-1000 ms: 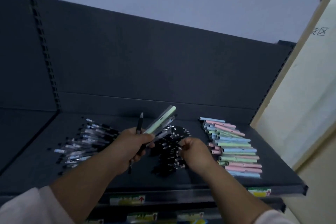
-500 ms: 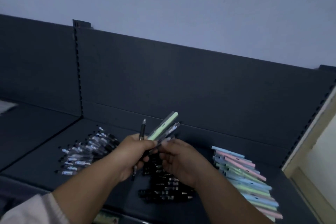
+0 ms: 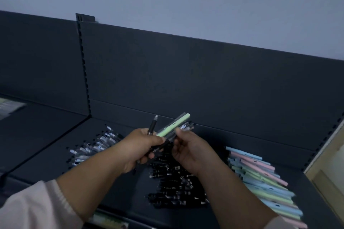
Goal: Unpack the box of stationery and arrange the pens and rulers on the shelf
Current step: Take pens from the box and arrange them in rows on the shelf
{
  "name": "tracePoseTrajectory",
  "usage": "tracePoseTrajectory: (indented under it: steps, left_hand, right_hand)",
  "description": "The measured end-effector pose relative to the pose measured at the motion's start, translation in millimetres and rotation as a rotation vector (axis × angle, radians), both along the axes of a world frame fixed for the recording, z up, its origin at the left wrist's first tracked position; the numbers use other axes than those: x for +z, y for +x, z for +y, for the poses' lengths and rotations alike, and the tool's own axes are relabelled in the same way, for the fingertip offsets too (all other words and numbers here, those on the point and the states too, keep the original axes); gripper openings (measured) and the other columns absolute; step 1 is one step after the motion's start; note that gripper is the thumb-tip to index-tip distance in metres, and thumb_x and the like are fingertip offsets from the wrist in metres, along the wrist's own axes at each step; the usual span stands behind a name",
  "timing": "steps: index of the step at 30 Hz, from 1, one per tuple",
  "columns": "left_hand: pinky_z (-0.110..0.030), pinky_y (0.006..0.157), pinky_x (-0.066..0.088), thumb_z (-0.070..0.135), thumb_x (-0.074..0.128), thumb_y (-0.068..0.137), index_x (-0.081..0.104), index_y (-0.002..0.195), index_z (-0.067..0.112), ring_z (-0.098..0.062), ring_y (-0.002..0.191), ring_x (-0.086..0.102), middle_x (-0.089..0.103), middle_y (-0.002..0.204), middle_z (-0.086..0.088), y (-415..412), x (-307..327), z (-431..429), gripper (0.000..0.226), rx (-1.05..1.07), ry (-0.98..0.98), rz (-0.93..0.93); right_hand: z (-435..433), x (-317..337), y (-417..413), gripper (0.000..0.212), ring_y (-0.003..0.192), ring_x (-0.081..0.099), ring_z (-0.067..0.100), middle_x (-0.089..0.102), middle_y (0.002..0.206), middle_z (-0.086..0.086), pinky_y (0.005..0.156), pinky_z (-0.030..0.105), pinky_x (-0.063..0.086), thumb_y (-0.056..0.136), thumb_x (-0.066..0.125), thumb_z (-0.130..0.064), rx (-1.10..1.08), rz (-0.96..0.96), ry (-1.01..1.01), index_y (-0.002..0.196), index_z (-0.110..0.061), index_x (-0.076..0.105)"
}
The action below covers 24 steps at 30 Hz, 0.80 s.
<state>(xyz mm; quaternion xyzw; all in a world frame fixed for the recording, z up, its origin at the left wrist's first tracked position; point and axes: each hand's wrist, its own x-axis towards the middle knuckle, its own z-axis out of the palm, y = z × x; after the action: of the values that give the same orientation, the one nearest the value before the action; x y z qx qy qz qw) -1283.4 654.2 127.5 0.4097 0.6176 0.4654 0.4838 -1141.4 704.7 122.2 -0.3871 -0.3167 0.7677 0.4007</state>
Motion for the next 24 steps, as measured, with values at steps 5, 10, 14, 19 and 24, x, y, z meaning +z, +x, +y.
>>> tracePoseTrajectory:
  steps: [5,10,14,19,24]
  left_hand:
    - [-0.016,0.038,0.027,0.022,0.065,0.088,0.06,0.091,0.016,-0.008,0.042,0.052,0.064,0.07,0.0,-38,-9,-6,0.008,0.061,-0.021,0.006]
    - [-0.015,0.037,0.025,0.02,0.061,0.092,0.059,0.089,0.017,-0.009,0.041,0.045,0.061,0.062,0.0,-95,-24,-27,0.004,0.197,-0.054,-0.03]
    - [-0.013,0.036,0.024,0.017,0.052,0.096,0.057,0.09,0.016,-0.009,0.039,0.044,0.06,0.067,-0.002,-138,-34,-48,0.008,0.314,-0.072,-0.067]
    - [-0.013,0.035,0.021,0.017,0.051,0.097,0.057,0.104,0.013,-0.009,0.04,0.042,0.061,0.069,-0.003,-179,-39,-78,0.01,0.441,-0.067,-0.123]
    - [-0.014,0.034,0.023,0.015,0.053,0.096,0.054,0.095,0.014,-0.011,0.044,0.042,0.065,0.071,-0.005,-202,-42,-100,0.001,0.483,-0.076,-0.121]
  right_hand:
    - [3,-5,-35,0.008,0.063,0.053,0.009,0.062,0.067,-0.001,0.056,0.022,0.047,0.093,0.059,-0.015,0.028,-0.092,0.037,0.093,-0.012,0.067]
    - [7,-16,-85,0.009,0.065,0.053,0.01,0.059,0.075,0.002,0.056,0.021,0.044,0.096,0.055,-0.016,0.133,-0.238,0.16,0.091,-0.014,0.062]
    - [6,-23,-129,0.011,0.064,0.057,0.01,0.068,0.081,0.002,0.057,0.021,0.045,0.098,0.051,-0.016,0.286,-0.478,0.35,0.09,-0.017,0.058]
    - [6,-30,-172,0.018,0.064,0.055,0.014,0.071,0.088,0.014,0.061,0.022,0.043,0.094,0.055,-0.017,0.532,-0.929,0.71,0.076,-0.016,0.058]
    - [15,-46,-201,0.013,0.076,0.055,0.019,0.066,0.086,0.008,0.071,0.027,0.045,0.085,0.064,-0.019,0.634,-1.273,0.918,0.082,-0.008,0.059]
